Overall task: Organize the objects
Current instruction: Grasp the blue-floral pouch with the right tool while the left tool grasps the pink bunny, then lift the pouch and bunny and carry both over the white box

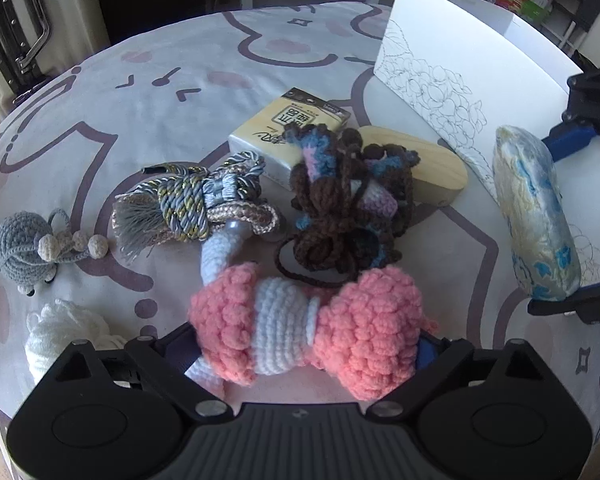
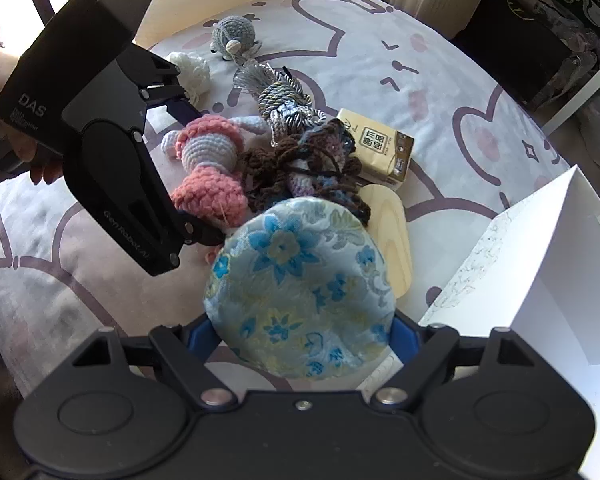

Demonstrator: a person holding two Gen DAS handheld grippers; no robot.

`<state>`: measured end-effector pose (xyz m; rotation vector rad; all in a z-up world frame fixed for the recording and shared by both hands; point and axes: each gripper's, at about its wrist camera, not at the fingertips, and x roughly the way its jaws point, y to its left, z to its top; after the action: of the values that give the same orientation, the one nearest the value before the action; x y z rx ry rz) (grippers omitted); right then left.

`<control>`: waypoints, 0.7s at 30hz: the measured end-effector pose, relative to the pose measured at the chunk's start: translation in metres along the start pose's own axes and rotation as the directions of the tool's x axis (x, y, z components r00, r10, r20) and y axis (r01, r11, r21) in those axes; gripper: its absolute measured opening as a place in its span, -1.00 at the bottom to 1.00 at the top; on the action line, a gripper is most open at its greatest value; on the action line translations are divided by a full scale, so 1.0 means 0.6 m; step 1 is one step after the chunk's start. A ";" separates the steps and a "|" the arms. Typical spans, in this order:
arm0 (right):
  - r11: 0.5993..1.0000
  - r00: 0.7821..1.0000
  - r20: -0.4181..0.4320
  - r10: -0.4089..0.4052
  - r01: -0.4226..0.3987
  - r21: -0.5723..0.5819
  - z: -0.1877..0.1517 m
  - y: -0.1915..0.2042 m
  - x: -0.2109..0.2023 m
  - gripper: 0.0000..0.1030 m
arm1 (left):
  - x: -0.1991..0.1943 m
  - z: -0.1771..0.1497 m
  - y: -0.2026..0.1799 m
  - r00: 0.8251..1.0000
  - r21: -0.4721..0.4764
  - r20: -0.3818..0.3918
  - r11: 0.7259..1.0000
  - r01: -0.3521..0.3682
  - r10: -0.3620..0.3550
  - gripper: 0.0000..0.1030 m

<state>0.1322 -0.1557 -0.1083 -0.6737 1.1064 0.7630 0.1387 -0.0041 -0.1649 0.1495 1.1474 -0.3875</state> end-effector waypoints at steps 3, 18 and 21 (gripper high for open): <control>1.000 1.000 -0.003 -0.005 0.005 0.005 -0.001 -0.003 0.002 0.65 | -0.005 0.000 0.003 1.000 -0.013 -0.004 1.000 0.003 -0.003 0.85; 0.995 0.988 0.139 -0.059 0.047 0.089 0.000 -0.009 -0.087 0.65 | -0.139 0.010 0.016 0.986 -0.167 0.145 0.984 -0.056 0.081 0.84; 0.992 0.983 0.164 -0.078 0.060 0.114 0.000 -0.009 -0.105 0.65 | -0.175 0.012 0.014 0.976 -0.198 0.184 0.977 -0.075 0.112 0.84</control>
<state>0.1205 -0.1711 -0.0480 -0.5424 0.9579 0.6823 0.1109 0.0249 -0.0673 -0.0024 0.9738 -0.2018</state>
